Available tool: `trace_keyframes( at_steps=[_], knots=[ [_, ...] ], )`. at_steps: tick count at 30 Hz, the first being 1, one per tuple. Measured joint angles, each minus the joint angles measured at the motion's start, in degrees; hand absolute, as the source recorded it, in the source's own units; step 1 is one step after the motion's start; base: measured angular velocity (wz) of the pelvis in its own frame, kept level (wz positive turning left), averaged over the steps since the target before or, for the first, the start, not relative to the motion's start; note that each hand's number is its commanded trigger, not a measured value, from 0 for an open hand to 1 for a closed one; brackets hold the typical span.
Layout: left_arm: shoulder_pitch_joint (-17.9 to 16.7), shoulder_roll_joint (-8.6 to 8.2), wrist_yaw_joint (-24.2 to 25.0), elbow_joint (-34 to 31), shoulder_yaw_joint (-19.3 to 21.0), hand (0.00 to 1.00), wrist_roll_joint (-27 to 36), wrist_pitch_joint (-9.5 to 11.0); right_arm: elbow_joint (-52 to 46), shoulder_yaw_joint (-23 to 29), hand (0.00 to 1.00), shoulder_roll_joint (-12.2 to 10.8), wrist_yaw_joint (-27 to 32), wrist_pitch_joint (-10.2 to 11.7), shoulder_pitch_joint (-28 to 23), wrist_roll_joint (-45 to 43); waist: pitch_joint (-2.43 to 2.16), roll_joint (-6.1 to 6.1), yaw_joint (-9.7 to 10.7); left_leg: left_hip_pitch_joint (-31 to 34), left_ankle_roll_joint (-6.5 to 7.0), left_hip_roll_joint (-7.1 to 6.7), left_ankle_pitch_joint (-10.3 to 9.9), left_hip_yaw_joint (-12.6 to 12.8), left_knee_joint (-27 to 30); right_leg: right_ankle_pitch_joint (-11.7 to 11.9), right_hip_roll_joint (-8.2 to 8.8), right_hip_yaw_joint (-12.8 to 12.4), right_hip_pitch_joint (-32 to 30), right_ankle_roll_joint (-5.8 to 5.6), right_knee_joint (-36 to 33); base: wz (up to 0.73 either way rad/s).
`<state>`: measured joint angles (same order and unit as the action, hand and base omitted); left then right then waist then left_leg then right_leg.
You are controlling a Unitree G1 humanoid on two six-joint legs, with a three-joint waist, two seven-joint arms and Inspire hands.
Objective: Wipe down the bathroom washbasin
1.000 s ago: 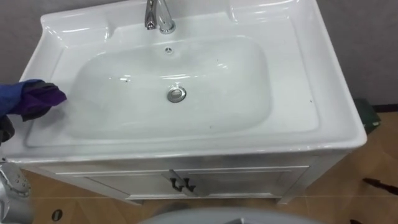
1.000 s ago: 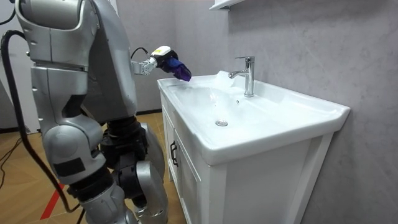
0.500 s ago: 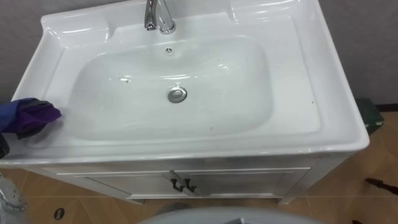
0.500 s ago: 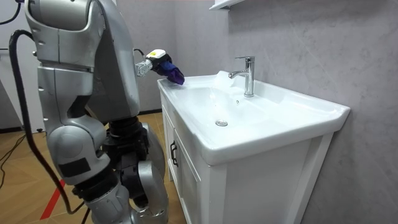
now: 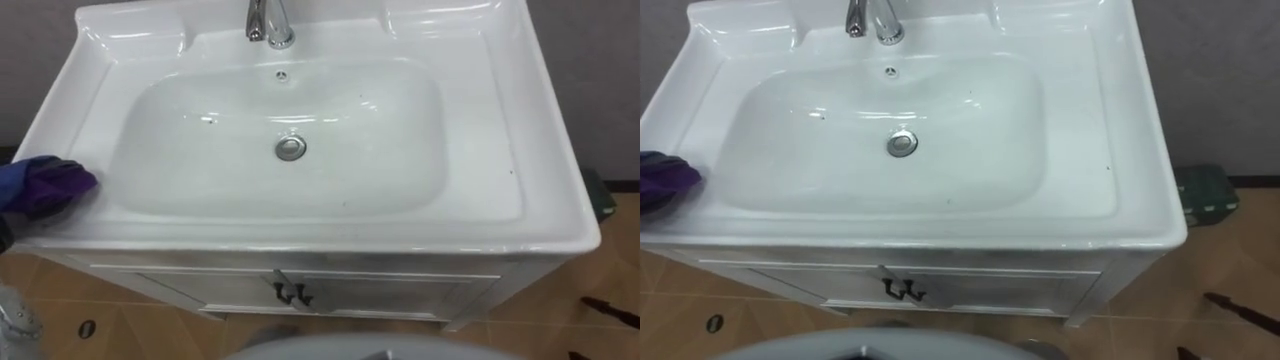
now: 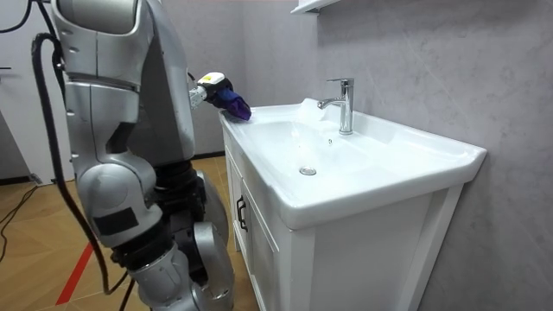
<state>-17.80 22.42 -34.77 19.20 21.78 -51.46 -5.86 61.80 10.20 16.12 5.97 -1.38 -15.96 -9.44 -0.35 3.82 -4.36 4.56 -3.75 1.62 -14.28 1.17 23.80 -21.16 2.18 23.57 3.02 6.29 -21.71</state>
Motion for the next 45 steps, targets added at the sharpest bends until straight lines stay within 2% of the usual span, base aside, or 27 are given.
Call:
trace_keyframes(
  at_steps=[3,4,5,6,7,12,15,17,23,39,42,43,45],
  knots=[
    [0.12,0.0,-1.02,0.0,0.0,1.0,0.0,0.21,0.05,-0.16,0.0,0.0,0.3,0.01,-0.11,-0.02,0.03,-0.25,-0.37,0.03,0.11,-0.04,-0.04,0.19,-0.05,0.12,0.06,-0.07,-0.03,-0.12,0.11,0.0],
    [0.54,0.0,-1.08,0.0,0.02,0.97,-0.01,0.52,0.37,-0.48,0.0,-0.01,0.34,0.01,-0.15,-0.02,0.02,-0.43,-0.51,0.05,0.21,-0.08,0.01,0.28,-0.09,0.13,0.1,-0.09,-0.05,-0.13,0.11,0.0],
    [0.73,0.0,-1.2,0.0,0.17,0.71,-0.02,1.16,0.59,-0.84,0.0,-0.01,0.39,0.01,-0.13,0.03,0.07,-0.57,-0.81,0.05,0.23,-0.1,0.02,0.33,-0.1,0.14,0.12,-0.14,-0.07,-0.14,0.12,0.0],
    [0.73,0.0,-1.25,0.0,0.29,0.04,-0.02,1.4,0.6,-1.19,0.0,-0.01,0.48,0.01,-0.12,0.05,0.09,-0.63,-0.86,0.05,0.24,-0.11,0.02,0.33,-0.1,0.14,0.13,-0.17,-0.08,-0.15,0.13,0.0],
    [0.73,0.01,-1.44,0.0,0.53,0.0,-0.01,1.73,0.77,-2.16,0.0,0.0,0.63,0.02,0.02,0.11,0.13,-0.81,-0.93,0.04,0.25,-0.11,0.02,0.33,-0.1,0.15,0.13,-0.2,-0.08,-0.16,0.15,0.0],
    [1.99,0.01,-2.86,0.0,0.54,0.0,0.08,2.4,1.27,-4.47,0.0,-0.11,0.63,-0.01,0.05,0.15,0.4,-1.29,-0.92,0.05,0.28,-0.11,0.0,0.4,-0.06,0.22,0.12,-0.33,-0.09,-0.27,0.15,-0.01],
    [2.01,0.01,-3.85,0.0,0.55,0.0,0.22,2.46,1.09,-4.47,0.0,-0.12,0.63,-0.23,0.11,-0.18,0.39,-1.26,-0.94,-0.04,0.45,-0.07,-0.1,0.95,-0.04,0.29,0.12,-0.94,-0.19,-0.38,0.18,-0.09],
    [2.0,0.01,-3.85,0.02,0.55,0.0,0.25,2.47,0.98,-4.47,0.0,-0.2,0.62,-1.23,0.1,-0.17,0.35,-1.4,-0.99,-0.05,0.52,-0.04,-0.14,1.37,-0.05,0.37,0.12,-1.48,-0.36,-0.52,0.22,-0.09],
    [2.0,0.01,-4.62,0.02,0.55,0.0,0.13,2.38,0.98,-4.5,0.0,-0.24,0.58,-1.29,0.07,-0.15,0.2,-1.5,-0.95,0.08,0.8,-0.11,-0.3,1.57,-0.08,0.81,0.12,-1.63,-0.32,-0.93,0.79,-0.02],
    [1.98,-0.01,-5.08,0.02,0.55,0.0,0.26,2.37,-0.1,-4.49,0.0,-0.48,0.9,-1.3,-0.5,-0.17,0.28,-1.31,-1.67,-0.15,1.42,-0.23,-0.64,1.81,-0.05,1.19,0.09,-2.15,-0.08,-1.45,1.19,-0.01],
    [2.01,-0.02,-5.09,-0.01,0.55,0.0,1.1,2.47,-0.11,-4.48,0.0,-0.5,0.89,-1.29,-0.31,-0.15,0.09,-1.33,-1.42,-0.04,1.44,-0.26,-0.63,1.75,-0.06,1.26,0.08,-2.12,-0.07,-1.54,1.44,0.01],
    [2.1,-0.02,-5.13,-0.03,0.55,0.0,2.78,2.56,-0.11,-4.51,0.0,-0.51,0.89,-1.3,-0.31,-0.06,-0.16,-1.44,-1.22,0.02,1.45,-0.32,-0.62,1.62,-0.06,1.27,0.09,-1.98,-0.06,-1.56,1.47,0.07],
    [2.52,-0.01,-5.16,-0.12,0.55,0.0,4.93,2.49,-0.08,-4.55,0.0,-0.58,0.91,-1.27,-0.41,0.23,-0.18,-1.1,-0.73,0.04,1.46,-0.44,-0.62,1.24,-0.09,1.34,0.11,-1.54,0.21,-1.63,1.71,0.1]
  ],
)
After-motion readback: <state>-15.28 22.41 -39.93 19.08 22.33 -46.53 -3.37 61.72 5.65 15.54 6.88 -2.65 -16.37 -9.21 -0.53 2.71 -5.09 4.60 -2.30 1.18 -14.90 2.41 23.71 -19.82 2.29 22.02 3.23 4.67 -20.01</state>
